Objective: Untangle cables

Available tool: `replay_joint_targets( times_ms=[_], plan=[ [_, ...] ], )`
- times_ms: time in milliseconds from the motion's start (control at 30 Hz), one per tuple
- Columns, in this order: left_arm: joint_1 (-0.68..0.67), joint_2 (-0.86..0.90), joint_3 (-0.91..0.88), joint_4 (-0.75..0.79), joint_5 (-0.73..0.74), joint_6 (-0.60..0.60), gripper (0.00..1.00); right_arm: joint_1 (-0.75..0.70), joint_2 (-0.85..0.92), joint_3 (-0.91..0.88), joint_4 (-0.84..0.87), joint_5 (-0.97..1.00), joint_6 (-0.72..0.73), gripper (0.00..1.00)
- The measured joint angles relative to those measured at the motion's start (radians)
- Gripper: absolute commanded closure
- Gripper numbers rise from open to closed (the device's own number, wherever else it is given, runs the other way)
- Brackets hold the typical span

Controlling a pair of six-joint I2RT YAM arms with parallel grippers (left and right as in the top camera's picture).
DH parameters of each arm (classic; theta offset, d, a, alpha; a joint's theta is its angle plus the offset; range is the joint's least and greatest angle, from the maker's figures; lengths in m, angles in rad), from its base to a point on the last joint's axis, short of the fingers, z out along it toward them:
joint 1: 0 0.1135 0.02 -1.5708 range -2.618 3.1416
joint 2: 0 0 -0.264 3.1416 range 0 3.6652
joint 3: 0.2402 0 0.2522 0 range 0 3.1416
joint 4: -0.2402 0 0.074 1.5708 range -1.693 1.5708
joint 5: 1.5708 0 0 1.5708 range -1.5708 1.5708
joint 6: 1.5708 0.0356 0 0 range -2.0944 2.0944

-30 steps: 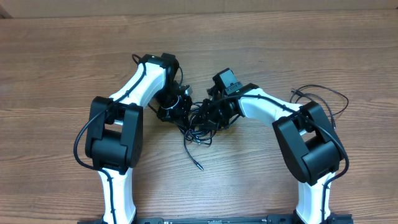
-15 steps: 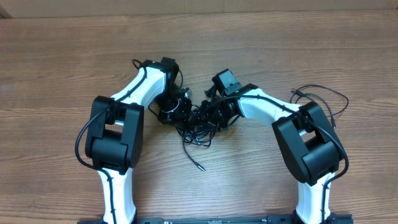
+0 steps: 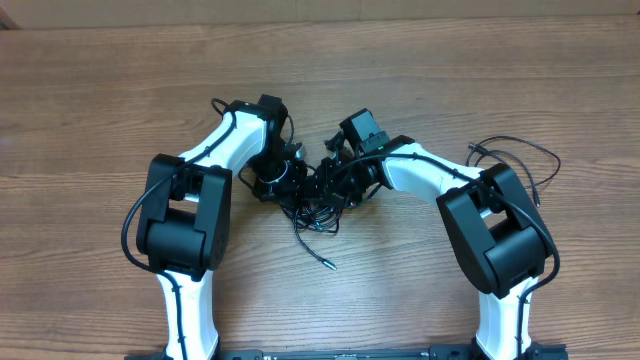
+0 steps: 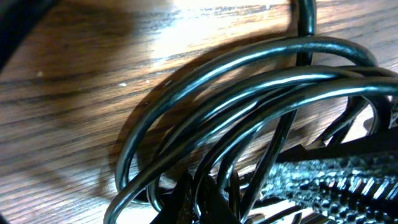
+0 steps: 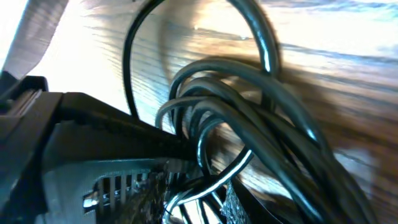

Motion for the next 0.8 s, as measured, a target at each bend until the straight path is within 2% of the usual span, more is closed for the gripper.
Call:
replay_joint_targets(
  times_ms=[133,233,400,467,800],
  plan=[
    [0.006,0.000,-0.003,0.000,0.006,0.000,0.96,-0.002,0.002,0.000,0.006,-0.066,-0.054,0.57],
    [0.012,0.000,-0.005,-0.004,0.008,0.000,0.96,-0.007,0.002,0.000,0.013,-0.110,-0.088,0.57],
    [0.015,0.000,-0.010,-0.006,0.016,0.000,0.96,-0.011,0.002,0.000,0.000,-0.140,-0.097,0.59],
    [0.016,0.000,-0.011,-0.006,0.021,0.000,0.96,-0.010,0.002,0.000,-0.019,-0.156,-0.088,0.66],
    [0.027,0.000,-0.012,0.014,0.040,0.000,0.96,0.002,0.002,0.000,-0.035,-0.182,-0.053,0.71]
  ],
)
